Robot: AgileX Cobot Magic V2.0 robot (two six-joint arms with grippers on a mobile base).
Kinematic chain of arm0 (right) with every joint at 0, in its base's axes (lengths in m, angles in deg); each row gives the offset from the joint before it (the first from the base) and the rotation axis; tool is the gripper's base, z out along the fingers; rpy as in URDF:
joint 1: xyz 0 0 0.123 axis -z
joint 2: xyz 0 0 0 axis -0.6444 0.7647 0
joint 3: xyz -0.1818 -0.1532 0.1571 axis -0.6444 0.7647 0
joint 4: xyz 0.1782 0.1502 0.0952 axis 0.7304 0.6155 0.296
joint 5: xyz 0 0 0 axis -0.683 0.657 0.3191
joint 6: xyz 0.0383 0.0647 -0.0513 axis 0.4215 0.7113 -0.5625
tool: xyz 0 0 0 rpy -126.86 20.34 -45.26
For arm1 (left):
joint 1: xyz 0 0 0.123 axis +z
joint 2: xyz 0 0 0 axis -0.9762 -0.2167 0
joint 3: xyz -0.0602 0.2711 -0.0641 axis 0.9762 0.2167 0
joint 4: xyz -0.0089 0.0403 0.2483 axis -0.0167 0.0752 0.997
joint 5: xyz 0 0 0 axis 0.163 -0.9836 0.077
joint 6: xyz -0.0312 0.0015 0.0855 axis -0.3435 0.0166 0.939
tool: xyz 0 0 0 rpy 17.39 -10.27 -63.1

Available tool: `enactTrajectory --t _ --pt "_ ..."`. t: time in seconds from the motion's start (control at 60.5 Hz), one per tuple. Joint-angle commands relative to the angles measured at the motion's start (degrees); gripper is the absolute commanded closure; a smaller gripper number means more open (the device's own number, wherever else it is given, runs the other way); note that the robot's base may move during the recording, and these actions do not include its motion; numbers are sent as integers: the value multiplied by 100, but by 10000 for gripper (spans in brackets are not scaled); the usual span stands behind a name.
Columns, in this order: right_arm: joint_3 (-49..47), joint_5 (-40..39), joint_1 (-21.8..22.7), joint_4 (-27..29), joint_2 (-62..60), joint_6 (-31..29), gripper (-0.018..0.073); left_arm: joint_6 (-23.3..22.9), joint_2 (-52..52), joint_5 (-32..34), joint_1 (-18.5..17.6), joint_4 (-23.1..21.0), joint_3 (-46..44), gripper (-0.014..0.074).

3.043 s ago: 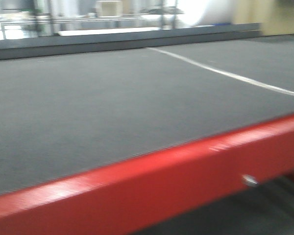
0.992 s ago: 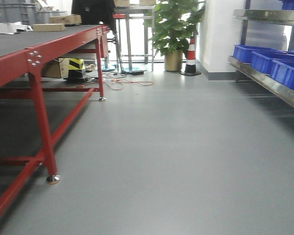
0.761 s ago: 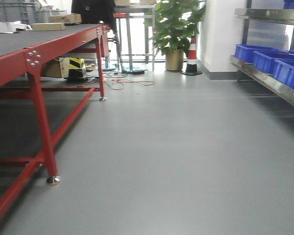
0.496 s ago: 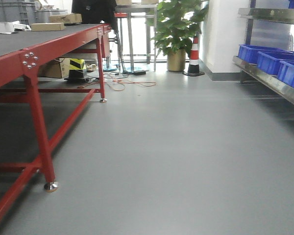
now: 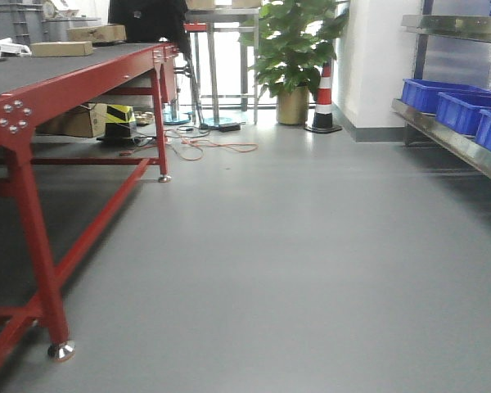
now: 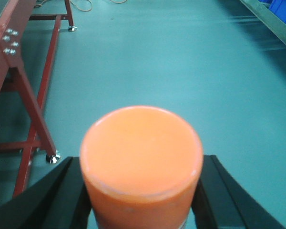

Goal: Place cylindrical capacitor in blue bin on shelf
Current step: 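Drive the base past the red table to the shelf of blue bins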

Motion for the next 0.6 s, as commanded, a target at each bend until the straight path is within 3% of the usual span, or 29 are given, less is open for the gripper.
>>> enactTrajectory --t 0.0,0.579 --pt "-7 -142 -23 -83 -2 -19 659 -10 33 93 -34 -28 -58 707" --pt "-7 -142 -23 -83 -2 -19 659 -10 33 93 -34 -28 -58 707"
